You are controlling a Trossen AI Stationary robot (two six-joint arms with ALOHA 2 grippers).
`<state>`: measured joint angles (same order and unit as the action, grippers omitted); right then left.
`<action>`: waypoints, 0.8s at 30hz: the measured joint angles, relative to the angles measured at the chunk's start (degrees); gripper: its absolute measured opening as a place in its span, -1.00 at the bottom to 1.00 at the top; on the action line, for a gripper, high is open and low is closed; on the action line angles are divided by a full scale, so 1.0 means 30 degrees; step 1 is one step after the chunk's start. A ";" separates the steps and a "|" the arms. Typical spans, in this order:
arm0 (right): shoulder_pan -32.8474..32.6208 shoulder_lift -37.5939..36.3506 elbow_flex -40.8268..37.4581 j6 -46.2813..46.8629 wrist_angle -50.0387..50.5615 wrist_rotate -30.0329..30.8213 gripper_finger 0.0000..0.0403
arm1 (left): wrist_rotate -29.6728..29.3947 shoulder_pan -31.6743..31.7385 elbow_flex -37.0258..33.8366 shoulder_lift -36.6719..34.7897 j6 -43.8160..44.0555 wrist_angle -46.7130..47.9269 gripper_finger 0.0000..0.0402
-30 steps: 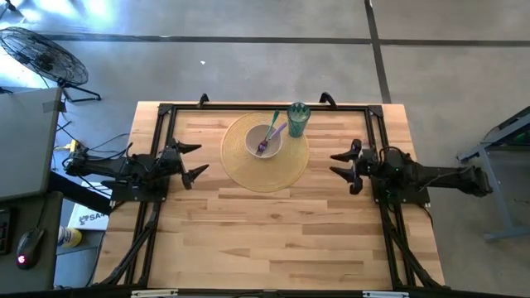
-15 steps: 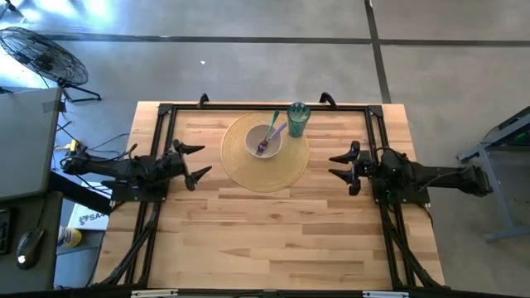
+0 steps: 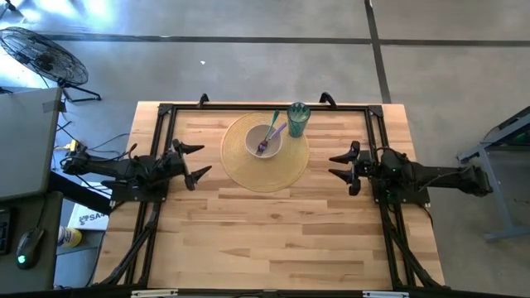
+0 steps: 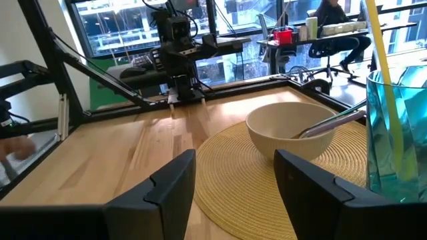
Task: Pick & Place Utensil
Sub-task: Return to Home Position
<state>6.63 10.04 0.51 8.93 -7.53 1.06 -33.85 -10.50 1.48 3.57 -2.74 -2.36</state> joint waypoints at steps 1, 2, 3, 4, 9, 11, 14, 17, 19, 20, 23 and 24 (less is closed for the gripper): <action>0.0000 0.0000 0.0000 0.0000 0.0000 0.0000 -0.02 | -0.0001 0.0000 -0.0001 0.0000 0.0000 -0.0021 0.88; 0.0000 0.0000 0.0000 0.0000 0.0000 0.0000 -0.02 | -0.0007 0.0000 -0.0007 0.0000 0.0007 -0.0045 0.88; 0.0000 0.0000 0.0000 0.0000 0.0000 0.0000 -0.02 | -0.0004 0.0004 -0.0007 0.0000 0.0007 -0.0111 0.88; 0.0000 0.0000 0.0000 0.0000 0.0000 0.0000 -0.02 | -0.0007 0.0000 -0.0007 0.0000 0.0007 -0.0128 0.88; 0.0000 0.0000 0.0000 0.0000 0.0000 0.0000 -0.02 | 0.0000 0.0000 0.0066 0.0000 0.0010 -0.0132 0.88; 0.0000 0.0000 0.0000 0.0000 -0.0005 0.0000 -0.02 | 0.0000 0.0000 0.0073 0.0000 0.0015 -0.0128 0.88; 0.0000 0.0000 0.0000 0.0000 -0.0007 0.0000 -0.02 | 0.0000 0.0000 0.0073 0.0000 0.0029 -0.0143 0.88; 0.0000 0.0000 0.0000 0.0000 -0.0007 0.0000 -0.02 | 0.0000 0.0000 0.0080 0.0000 0.0036 -0.0150 0.88; 0.0000 0.0000 0.0000 0.0000 -0.0007 0.0000 -0.02 | 0.0000 0.0000 0.0087 0.0000 0.0036 -0.0158 0.88; 0.0000 0.0000 0.0000 0.0000 -0.0007 0.0000 -0.02 | 0.0000 0.0000 0.0089 0.0000 0.0039 -0.0161 0.88; 0.0000 0.0000 0.0000 0.0000 -0.0007 0.0000 -0.02 | 0.0000 0.0000 0.0095 0.0000 0.0036 -0.0165 0.88; 0.0000 0.0000 0.0000 0.0000 -0.0007 0.0000 -0.02 | 0.0000 0.0000 0.0099 0.0000 0.0036 -0.0169 0.88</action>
<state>6.63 10.04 0.51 8.93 -7.55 1.06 -33.85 -10.50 1.77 3.57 -2.63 -2.87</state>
